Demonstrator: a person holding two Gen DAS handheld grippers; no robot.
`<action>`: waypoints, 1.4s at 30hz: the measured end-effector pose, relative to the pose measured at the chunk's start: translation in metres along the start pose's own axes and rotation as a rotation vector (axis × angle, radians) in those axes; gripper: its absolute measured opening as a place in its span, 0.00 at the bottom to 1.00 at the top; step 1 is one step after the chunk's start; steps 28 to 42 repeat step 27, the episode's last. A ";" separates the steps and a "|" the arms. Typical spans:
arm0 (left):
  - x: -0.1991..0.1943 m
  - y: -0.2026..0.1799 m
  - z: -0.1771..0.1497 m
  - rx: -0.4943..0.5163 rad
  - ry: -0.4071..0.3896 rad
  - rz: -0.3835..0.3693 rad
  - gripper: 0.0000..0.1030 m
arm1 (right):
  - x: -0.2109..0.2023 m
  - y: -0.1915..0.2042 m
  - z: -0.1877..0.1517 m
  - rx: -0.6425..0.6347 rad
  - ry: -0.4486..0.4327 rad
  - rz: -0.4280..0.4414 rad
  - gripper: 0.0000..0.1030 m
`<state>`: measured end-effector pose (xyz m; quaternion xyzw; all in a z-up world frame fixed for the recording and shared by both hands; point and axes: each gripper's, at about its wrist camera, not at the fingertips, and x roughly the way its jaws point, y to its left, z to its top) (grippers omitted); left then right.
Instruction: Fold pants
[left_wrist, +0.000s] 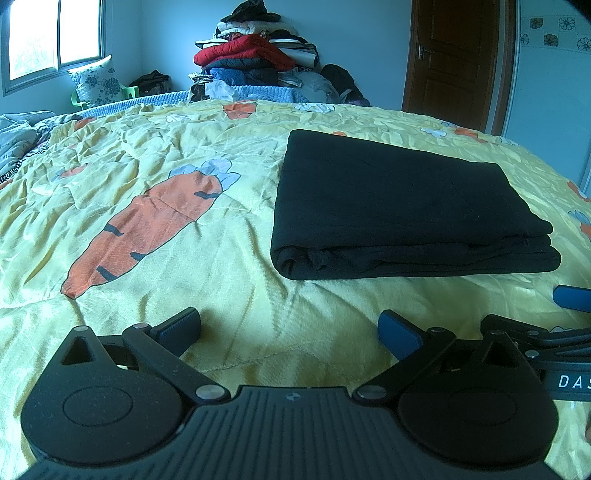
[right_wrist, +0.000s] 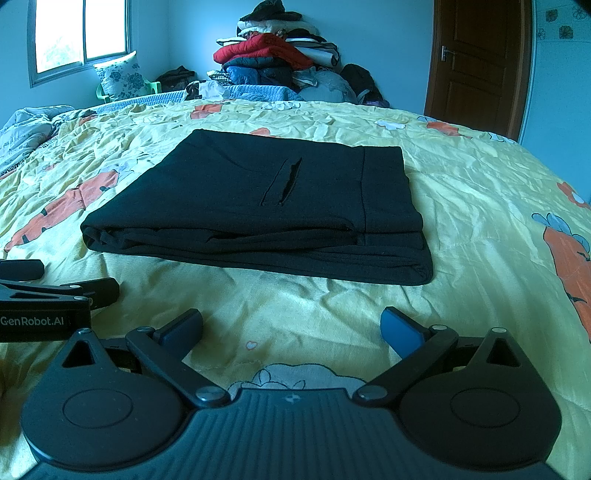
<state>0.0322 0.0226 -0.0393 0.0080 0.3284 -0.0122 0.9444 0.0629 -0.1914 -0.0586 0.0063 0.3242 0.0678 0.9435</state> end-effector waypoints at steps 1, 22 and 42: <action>0.000 0.000 0.000 0.000 0.000 0.000 1.00 | 0.000 0.000 0.000 0.000 0.000 0.000 1.00; 0.000 0.001 0.000 -0.004 -0.001 -0.005 1.00 | 0.000 0.000 0.000 0.000 0.000 0.000 1.00; -0.002 0.005 0.000 -0.018 -0.010 -0.028 1.00 | -0.002 0.000 0.000 -0.010 -0.001 0.028 1.00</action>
